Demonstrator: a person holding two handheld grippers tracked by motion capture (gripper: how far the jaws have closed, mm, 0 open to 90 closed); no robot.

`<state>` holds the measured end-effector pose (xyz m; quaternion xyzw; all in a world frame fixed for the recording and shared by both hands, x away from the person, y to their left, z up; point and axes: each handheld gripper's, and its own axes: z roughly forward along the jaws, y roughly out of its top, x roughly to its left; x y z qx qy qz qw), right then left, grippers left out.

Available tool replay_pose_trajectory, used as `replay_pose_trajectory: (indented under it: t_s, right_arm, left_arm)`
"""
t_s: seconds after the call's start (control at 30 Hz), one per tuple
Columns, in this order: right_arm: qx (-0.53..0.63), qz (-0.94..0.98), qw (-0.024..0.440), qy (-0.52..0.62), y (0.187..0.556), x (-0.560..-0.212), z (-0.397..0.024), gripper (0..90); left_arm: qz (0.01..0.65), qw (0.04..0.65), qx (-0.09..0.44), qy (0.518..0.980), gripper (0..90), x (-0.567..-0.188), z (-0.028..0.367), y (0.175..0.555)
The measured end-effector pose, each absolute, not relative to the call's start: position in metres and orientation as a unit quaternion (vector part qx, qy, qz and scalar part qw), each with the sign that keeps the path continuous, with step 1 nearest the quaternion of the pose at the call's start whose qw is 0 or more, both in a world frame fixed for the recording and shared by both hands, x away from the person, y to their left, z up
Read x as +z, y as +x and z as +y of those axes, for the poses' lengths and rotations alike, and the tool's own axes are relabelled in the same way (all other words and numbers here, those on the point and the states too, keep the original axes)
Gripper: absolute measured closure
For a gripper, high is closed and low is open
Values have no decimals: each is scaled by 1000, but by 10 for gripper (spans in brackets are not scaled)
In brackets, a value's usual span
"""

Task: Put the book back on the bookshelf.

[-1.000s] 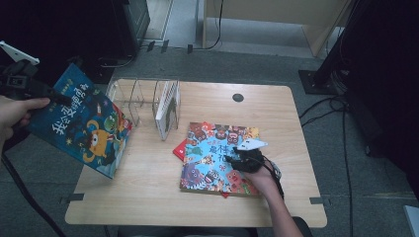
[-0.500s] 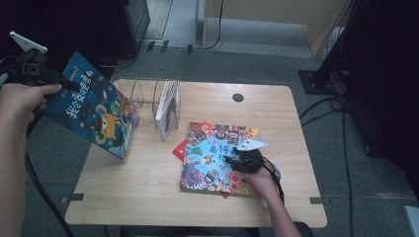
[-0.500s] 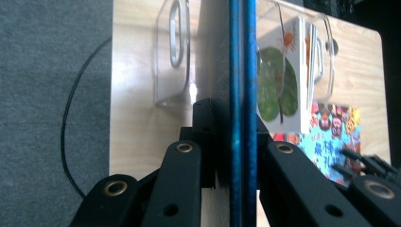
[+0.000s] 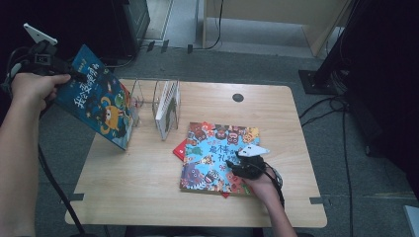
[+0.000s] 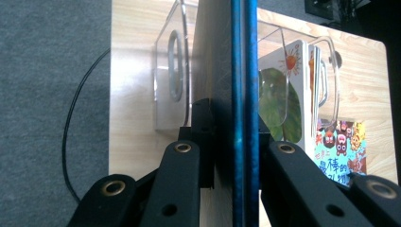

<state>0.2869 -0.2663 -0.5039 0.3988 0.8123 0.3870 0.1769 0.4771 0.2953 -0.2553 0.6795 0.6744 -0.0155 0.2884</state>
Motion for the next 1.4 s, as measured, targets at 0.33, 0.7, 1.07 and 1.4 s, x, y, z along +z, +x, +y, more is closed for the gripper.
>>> replay_pose_trajectory:
  t_s: [0.33,0.7,1.07,1.4]
  right_arm:
    - [386,812,180,399,281,-504,-268,461]
    - [387,812,176,401,283,-504,-268,466]
    - [391,811,172,400,295,-504,-267,480]
    - [397,806,156,410,306,-501,-270,484]
  left_arm:
    - [667,299,-29,682,785,-262,292,489]
    - [673,304,-42,673,597,-266,312,475]
    - [661,316,-42,679,531,-270,313,439]
    - [653,330,-32,681,473,-278,311,399]
